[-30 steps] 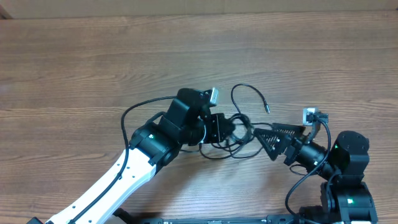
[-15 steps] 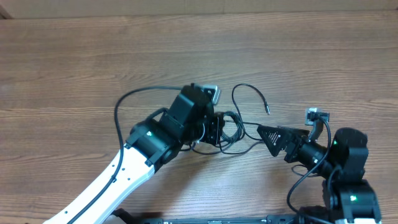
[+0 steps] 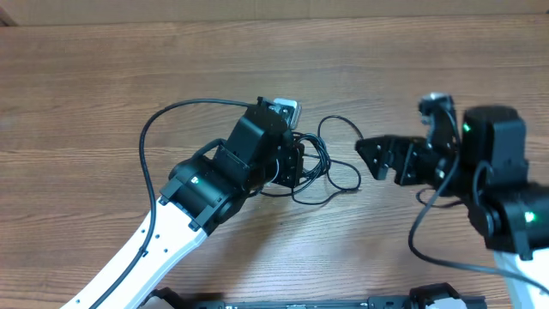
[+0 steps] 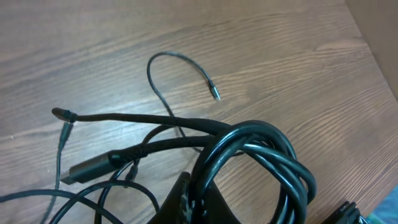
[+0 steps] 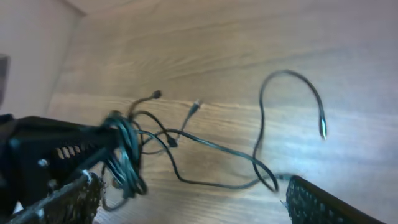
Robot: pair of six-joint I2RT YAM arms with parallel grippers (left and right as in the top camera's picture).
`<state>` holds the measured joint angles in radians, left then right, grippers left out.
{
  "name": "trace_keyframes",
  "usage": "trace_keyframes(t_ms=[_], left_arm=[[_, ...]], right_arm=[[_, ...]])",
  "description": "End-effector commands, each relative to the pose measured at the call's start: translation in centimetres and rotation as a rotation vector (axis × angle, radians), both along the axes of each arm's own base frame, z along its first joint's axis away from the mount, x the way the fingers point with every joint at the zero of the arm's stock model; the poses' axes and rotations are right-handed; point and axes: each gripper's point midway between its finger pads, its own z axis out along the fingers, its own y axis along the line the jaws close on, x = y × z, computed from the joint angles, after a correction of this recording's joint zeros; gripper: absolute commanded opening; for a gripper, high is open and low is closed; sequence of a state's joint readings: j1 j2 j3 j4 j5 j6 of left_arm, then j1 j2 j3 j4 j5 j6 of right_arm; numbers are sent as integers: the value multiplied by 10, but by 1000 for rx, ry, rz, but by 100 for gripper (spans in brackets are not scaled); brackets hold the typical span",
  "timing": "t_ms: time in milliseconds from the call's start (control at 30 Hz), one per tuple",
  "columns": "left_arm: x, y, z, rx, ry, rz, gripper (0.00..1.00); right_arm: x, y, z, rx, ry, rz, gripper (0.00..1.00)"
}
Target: Untangle cables
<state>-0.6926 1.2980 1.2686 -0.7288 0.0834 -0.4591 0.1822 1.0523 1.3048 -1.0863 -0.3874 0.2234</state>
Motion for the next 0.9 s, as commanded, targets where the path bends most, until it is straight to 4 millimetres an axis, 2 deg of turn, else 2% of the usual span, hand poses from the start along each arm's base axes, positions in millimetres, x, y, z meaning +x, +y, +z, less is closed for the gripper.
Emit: trace_keyframes(t_ms=[0, 233, 400, 533, 567, 667, 800, 833, 867], left_arm=[[10, 2, 32, 0, -110, -1, 4], [15, 4, 47, 0, -155, -1, 4], [14, 4, 48, -1, -158, -2, 4], [13, 3, 51, -13, -161, -8, 4], [12, 0, 52, -27, -162, -20, 4], [8, -12, 60, -85, -163, -75, 4], [8, -13, 62, -91, -169, -75, 4], [8, -13, 62, -92, -168, -74, 4], [8, -12, 62, -91, -168, -73, 4]], right_arm=[[11, 14, 12, -106, -22, 58, 92], [9, 54, 0, -156, 5, 211, 92], [10, 63, 4, -153, -29, 242, 73], [9, 64, 4, -161, -42, 265, 49], [9, 65, 4, -158, -42, 274, 46], [0, 76, 6, -132, -66, 377, 45], [-1, 77, 6, -128, -62, 380, 42], [-1, 77, 6, -128, -62, 380, 35], [-1, 77, 6, -128, -62, 380, 23]])
